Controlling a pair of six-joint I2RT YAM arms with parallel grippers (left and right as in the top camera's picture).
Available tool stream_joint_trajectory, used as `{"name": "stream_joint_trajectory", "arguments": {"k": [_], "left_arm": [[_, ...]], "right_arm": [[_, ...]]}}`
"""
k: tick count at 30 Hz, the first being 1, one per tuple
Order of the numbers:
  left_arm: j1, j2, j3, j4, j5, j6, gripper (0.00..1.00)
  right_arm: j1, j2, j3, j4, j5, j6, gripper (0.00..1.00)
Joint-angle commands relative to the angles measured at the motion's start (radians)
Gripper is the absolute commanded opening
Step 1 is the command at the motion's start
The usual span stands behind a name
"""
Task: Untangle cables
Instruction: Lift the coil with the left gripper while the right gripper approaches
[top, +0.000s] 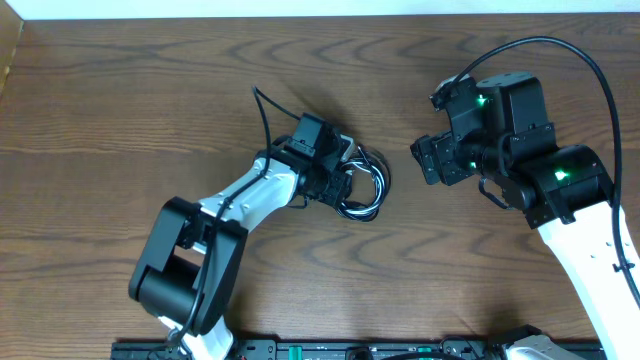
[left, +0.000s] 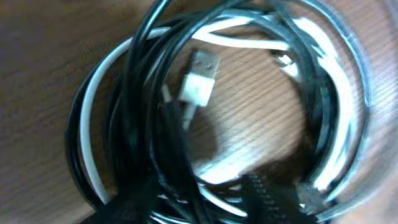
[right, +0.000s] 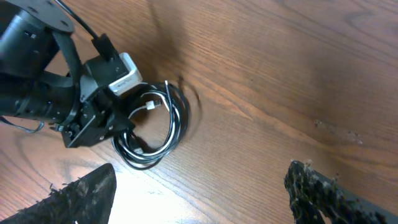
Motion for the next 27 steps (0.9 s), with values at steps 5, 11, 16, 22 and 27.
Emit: {"name": "stream_joint_trajectory", "arguments": {"k": [5,11,16,22,27], "left_arm": [[-0.006,0.045,0.002,-0.009,-0.008,-0.010,0.28],[-0.006,0.008,0.026,-0.022,0.043,-0.045,0.08],[-0.006,-0.127,0.068,-0.058,0.049,-0.044,0.07],[-0.006,-0.444,0.093,-0.003,0.049,-0.043,0.07],[-0.005,-0.626,0.093,0.074,0.049,-0.043,0.07]], "right_arm": [[0.005,-0.002,0.019,0.000,-0.008,0.014,0.84],[0.005,-0.002,0.019,0.001,-0.007,0.014,0.84],[0.005,-0.002,0.019,0.003,-0.007,0.014,0.82],[0.005,-0.002,0.019,0.004,-0.007,0.014,0.79],[0.005,-0.002,0.019,0.003,-0.007,0.014,0.78]]}}
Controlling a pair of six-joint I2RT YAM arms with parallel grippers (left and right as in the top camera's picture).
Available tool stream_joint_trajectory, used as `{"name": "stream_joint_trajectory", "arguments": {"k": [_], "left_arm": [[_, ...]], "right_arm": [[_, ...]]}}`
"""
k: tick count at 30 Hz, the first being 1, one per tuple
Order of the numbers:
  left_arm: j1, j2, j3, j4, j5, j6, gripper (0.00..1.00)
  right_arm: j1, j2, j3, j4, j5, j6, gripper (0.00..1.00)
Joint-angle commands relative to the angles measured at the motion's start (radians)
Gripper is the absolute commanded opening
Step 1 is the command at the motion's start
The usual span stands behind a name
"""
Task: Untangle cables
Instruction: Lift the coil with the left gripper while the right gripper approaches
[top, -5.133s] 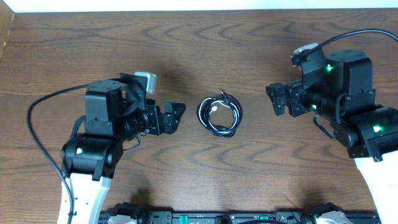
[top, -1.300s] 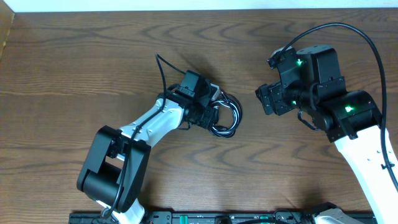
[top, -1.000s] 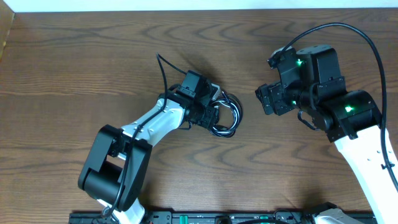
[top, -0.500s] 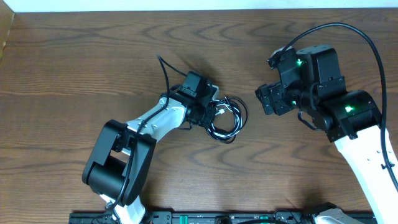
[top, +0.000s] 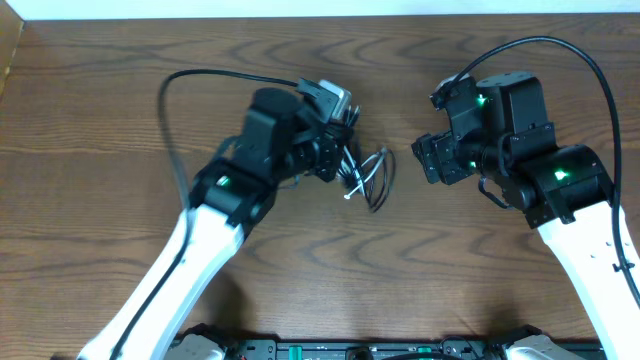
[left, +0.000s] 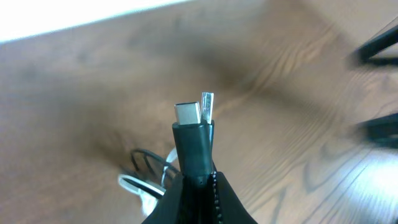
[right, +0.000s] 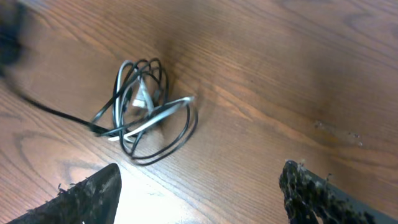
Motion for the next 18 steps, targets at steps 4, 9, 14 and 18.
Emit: {"name": "stream_joint_trajectory", "arguments": {"k": [4,9,14,18], "left_arm": [[0.000,-0.168,0.023,0.054,-0.002,-0.009,0.07],[0.038,-0.242,0.023,0.111,-0.002,-0.030,0.08],[0.044,-0.273,0.023,0.227,0.009,-0.056,0.07],[0.044,-0.280,0.024,0.289,0.009,-0.059,0.07]], "right_arm": [[0.005,0.003,0.018,0.000,-0.007,0.013,0.77],[0.005,0.035,0.018,0.010,-0.054,0.013,0.72],[0.011,0.087,0.018,0.045,-0.283,-0.082,0.72],[0.048,0.130,0.018,0.032,-0.323,-0.156,0.80]]}}
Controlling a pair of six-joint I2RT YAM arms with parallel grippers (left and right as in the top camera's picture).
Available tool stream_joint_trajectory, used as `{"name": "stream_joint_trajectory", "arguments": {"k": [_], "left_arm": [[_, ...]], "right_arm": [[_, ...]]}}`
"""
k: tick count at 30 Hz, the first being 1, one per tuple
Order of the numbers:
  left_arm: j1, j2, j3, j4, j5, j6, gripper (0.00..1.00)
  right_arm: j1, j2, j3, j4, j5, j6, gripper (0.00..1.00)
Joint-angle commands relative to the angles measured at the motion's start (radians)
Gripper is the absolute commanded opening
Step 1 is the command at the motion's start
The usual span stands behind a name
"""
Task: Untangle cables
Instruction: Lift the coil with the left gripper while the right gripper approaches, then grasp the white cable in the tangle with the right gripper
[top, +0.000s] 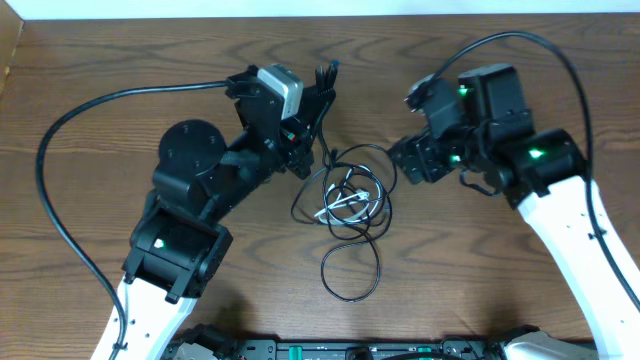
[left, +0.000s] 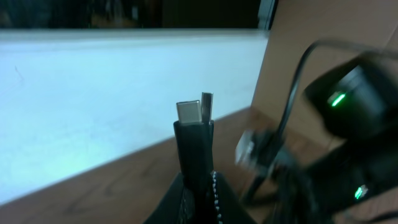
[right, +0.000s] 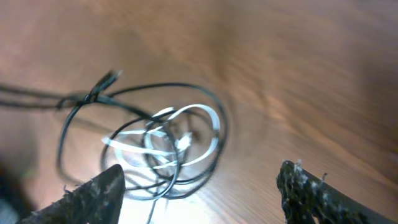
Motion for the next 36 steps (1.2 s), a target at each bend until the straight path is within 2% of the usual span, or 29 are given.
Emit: {"name": "stream_joint_trajectory", "arguments": {"k": [1,6,11,21,23,24,25,26,27,30,31,32,33,34,36], "left_arm": [[0.003,-0.016,0.024,0.044,0.008,-0.024,0.07],[0.003,-0.034,0.024,0.100,0.035,-0.068,0.07],[0.003,-0.076,0.024,0.101,0.043,-0.076,0.07],[0.003,-0.162,0.024,0.093,0.061,-0.095,0.07],[0.003,-0.165,0.024,0.093,0.061,-0.106,0.07],[0.003,-0.166,0.024,0.093,0.062,-0.110,0.07],[0.003,-0.166,0.024,0.090,0.062,-0.109,0.07],[0.003,-0.166,0.024,0.088,0.062,-0.110,0.08],[0.003,-0.166,0.024,0.082,0.062,-0.110,0.07],[0.003,-0.166,0.024,0.058,0.061,-0.110,0.10],[0.003,-0.166,0.024,0.043,0.061,-0.109,0.31],[0.003,-0.166,0.024,0.025,0.060,-0.109,0.42],[0.003,-0.166,0.024,-0.015,0.053,-0.108,0.77],[0.003,-0.166,0.024,-0.082,0.035,-0.097,0.98],[0.003,-0.164,0.024,-0.168,-0.017,-0.097,0.98]], "right_arm": [[0.040,0.037,0.018,-0.014,-0.098,-0.095,0.82],[0.095,0.149,0.018,-0.026,-0.039,-0.098,0.84],[0.107,0.229,0.018,0.036,0.001,-0.055,0.82],[0.113,0.306,0.017,0.156,0.034,0.065,0.67],[0.121,0.323,0.017,0.177,0.032,0.078,0.54],[0.124,0.332,0.017,0.189,0.033,0.089,0.40],[0.126,0.335,0.017,0.202,0.042,0.110,0.15],[0.126,0.338,0.017,0.212,0.060,0.132,0.05],[0.124,0.338,0.018,0.225,0.117,0.186,0.01],[0.113,0.332,0.021,0.238,0.274,0.282,0.01],[0.106,0.326,0.024,0.238,0.331,0.310,0.01],[0.095,0.317,0.029,0.237,0.381,0.330,0.01],[0.077,0.299,0.039,0.236,0.418,0.333,0.01],[0.048,0.267,0.060,0.231,0.432,0.333,0.01],[0.000,0.212,0.102,0.222,0.431,0.333,0.01]]}}
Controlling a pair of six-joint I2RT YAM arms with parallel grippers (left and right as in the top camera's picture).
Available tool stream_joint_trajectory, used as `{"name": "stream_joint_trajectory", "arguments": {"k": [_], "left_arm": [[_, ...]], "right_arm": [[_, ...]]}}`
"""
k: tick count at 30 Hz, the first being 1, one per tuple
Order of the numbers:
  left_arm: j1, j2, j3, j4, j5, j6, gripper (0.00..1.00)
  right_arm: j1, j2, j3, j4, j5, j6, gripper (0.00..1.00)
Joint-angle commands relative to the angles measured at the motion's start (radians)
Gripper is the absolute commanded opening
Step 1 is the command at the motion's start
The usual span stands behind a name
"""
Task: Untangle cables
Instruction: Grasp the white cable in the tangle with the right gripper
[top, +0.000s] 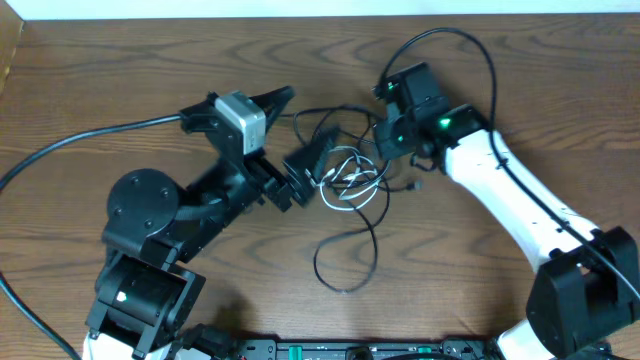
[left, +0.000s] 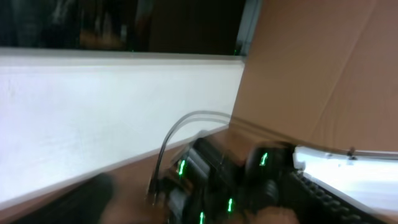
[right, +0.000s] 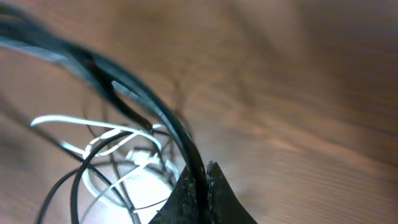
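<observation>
A loose tangle of thin black cable (top: 345, 268) and white cable (top: 350, 172) lies mid-table in the overhead view. My right gripper (top: 384, 140) sits at the tangle's right upper edge. In the right wrist view that gripper (right: 202, 184) is shut on a strand of black cable (right: 142, 99), with white cable (right: 93, 123) looped below it. My left gripper (top: 300, 170) hovers at the tangle's left side. The blurred left wrist view shows the left gripper (left: 199, 208) with fingers wide apart and nothing between them.
A thick black supply cable (top: 90, 140) arcs from the left edge to the left wrist. Another supply cable (top: 440, 35) loops over the right arm. The wooden table's far edge (top: 320, 14) meets a white wall. A black rail (top: 350, 350) runs along the front.
My left gripper held a black plug upright; now it is open and the plug is gone from its view. My right gripper, then open above the tangle, is now shut on a black strand.
First my left gripper was down on a tight coil, the right open off to the right. Then the left was shut on a black plug, raised higher a moment later with the cables spread loose. Now the left is open and the right grips a black strand.
</observation>
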Motion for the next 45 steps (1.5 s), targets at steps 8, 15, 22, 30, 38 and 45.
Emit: {"name": "stream_joint_trajectory", "arguments": {"k": [8,15,22,30,38,45], "left_arm": [[0.002,0.051,0.019,-0.268,-0.132,0.001,0.99],[-0.001,0.137,0.019,-0.276,-0.109,0.000,0.99],[-0.012,0.158,0.019,-0.283,-0.109,0.001,0.99],[-0.012,0.158,0.019,-0.314,-0.124,0.042,1.00],[-0.012,0.159,0.019,-0.378,-0.169,0.061,1.00],[-0.012,0.159,0.019,-0.404,-0.170,0.084,1.00]], "right_arm": [[-0.120,-0.324,0.208,-0.012,-0.174,-0.055,0.01],[-0.084,-0.452,0.219,0.088,-0.298,-0.125,0.01],[-0.076,-0.378,0.218,-0.139,-0.189,-0.150,0.98],[-0.077,-0.170,0.212,-0.476,0.027,0.082,0.99],[-0.018,-0.061,0.056,-0.257,0.023,0.359,0.99],[-0.012,-0.027,-0.124,0.019,0.024,0.507,0.92]]}}
